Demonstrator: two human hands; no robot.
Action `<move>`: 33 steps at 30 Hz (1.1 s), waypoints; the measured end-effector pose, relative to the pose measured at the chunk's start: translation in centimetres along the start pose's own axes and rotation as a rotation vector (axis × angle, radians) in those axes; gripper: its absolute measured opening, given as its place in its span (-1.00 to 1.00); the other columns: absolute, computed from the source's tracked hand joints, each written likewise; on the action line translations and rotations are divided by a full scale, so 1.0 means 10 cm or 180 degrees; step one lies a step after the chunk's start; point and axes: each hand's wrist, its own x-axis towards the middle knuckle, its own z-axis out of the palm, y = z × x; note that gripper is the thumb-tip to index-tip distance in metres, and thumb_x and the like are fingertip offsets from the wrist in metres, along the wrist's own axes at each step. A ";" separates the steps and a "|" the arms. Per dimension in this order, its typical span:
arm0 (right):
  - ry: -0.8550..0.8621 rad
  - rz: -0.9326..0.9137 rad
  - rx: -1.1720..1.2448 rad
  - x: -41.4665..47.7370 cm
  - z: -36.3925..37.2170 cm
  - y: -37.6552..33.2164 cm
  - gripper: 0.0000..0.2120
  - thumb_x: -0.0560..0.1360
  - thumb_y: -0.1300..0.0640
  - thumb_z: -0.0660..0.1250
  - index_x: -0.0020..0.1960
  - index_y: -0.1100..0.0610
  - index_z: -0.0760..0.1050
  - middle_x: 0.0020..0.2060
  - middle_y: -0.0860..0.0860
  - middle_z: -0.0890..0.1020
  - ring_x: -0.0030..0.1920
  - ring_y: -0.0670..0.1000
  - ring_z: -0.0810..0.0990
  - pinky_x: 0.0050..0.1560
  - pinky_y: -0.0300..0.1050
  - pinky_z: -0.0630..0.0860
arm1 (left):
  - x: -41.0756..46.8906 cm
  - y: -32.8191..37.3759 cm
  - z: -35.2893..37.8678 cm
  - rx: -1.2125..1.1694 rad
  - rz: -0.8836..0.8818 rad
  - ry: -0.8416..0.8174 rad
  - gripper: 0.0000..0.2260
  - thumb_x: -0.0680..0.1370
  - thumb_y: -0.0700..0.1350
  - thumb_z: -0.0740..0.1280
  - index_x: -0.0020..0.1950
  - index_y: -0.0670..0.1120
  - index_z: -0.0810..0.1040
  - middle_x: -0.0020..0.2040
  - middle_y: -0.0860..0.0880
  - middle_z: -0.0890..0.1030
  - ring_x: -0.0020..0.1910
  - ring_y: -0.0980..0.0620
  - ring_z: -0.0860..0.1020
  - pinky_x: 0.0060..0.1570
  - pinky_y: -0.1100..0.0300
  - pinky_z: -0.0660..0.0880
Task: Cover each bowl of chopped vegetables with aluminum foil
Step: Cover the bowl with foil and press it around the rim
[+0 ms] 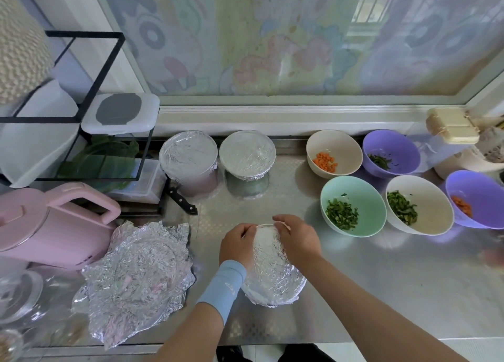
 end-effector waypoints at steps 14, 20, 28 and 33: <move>-0.0037 0.0424 0.0649 0.00 0.02 0.05 -0.86 0.55 0.04 0.34 0.00 -0.04 0.68 -0.24 -0.19 0.65 -0.21 -0.22 0.56 -0.27 -0.51 0.35 | 0.17 0.13 0.04 0.0068 0.0331 -0.0499 -0.84 0.54 0.01 0.35 -0.01 0.06 0.72 -0.10 0.17 0.70 -0.07 0.20 0.61 0.02 0.25 0.52; -0.0304 0.0278 0.0301 0.04 0.01 0.06 -0.85 0.56 0.00 0.30 0.01 -0.10 0.65 -0.17 -0.17 0.68 -0.12 -0.12 0.59 -0.12 -0.31 0.47 | 0.12 0.10 0.06 -0.0075 0.0112 -0.0426 -0.84 0.57 -0.03 0.31 -0.04 0.03 0.69 -0.15 0.11 0.68 -0.12 0.10 0.61 -0.02 0.16 0.53; -0.0064 0.0317 0.0209 -0.04 -0.01 0.12 -0.86 0.55 -0.01 0.30 0.02 -0.12 0.64 -0.16 -0.20 0.66 -0.10 -0.14 0.58 -0.08 -0.21 0.49 | 0.09 0.13 0.01 0.0303 0.0341 -0.0382 -0.76 0.56 -0.15 0.23 -0.01 0.13 0.64 -0.06 0.23 0.64 -0.03 0.21 0.56 0.05 0.25 0.48; -0.0045 0.0556 0.0683 -0.04 -0.01 0.13 -0.88 0.53 0.02 0.35 -0.04 -0.11 0.68 -0.28 -0.17 0.66 -0.26 -0.19 0.56 -0.26 -0.33 0.41 | 0.08 0.20 0.07 -0.0013 0.0338 -0.0618 -0.69 0.47 -0.22 0.23 -0.04 0.09 0.70 -0.10 0.21 0.68 -0.03 0.24 0.59 0.04 0.31 0.50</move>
